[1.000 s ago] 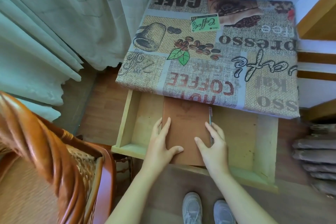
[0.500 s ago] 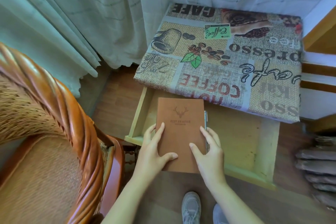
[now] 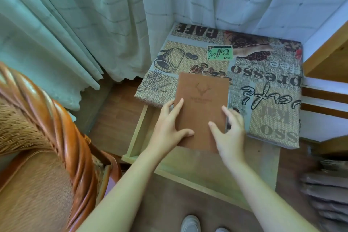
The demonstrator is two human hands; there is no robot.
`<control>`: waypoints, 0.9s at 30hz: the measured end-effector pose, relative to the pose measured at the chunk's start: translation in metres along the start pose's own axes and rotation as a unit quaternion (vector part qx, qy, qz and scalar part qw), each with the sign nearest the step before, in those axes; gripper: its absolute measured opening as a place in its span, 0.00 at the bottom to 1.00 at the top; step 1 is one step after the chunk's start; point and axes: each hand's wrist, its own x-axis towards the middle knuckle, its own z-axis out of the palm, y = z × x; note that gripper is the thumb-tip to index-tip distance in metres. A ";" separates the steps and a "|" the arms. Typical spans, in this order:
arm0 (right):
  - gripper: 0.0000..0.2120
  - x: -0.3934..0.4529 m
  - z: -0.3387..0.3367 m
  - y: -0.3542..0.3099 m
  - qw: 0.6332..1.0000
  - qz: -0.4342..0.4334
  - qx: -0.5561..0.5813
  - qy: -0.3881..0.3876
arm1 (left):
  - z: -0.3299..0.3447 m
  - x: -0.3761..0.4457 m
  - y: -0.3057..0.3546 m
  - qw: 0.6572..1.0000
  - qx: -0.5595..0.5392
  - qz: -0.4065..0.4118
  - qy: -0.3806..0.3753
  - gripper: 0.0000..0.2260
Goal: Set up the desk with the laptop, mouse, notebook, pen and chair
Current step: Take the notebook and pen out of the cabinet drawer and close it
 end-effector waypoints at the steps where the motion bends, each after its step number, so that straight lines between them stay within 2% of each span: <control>1: 0.26 0.015 -0.003 0.003 1.000 0.001 -0.010 0.003 | 0.006 0.018 0.004 1.000 0.001 0.005 -0.007 0.44; 6: 0.26 0.079 -0.012 0.016 0.998 0.021 -0.064 0.004 | 0.034 0.087 0.019 1.000 0.011 0.016 -0.018 0.41; 11: 0.24 0.097 -0.012 0.035 0.990 0.039 -0.132 -0.004 | 0.057 0.105 0.016 0.993 0.103 0.047 -0.019 0.33; 19: 0.31 0.084 -0.013 0.043 0.965 -0.008 -0.240 -0.107 | 0.065 0.087 0.000 0.968 0.228 0.101 -0.025 0.32; 21: 0.31 0.079 -0.013 0.041 0.946 -0.034 -0.303 -0.112 | 0.069 0.077 -0.003 0.963 0.249 0.099 -0.018 0.33; 23: 0.29 0.071 -0.012 0.038 0.920 -0.096 -0.363 -0.116 | 0.072 0.061 -0.007 0.960 0.258 0.104 -0.007 0.33; 27: 0.27 0.045 -0.005 0.035 0.869 -0.210 -0.404 -0.191 | 0.072 0.024 -0.021 0.953 0.273 0.128 0.016 0.32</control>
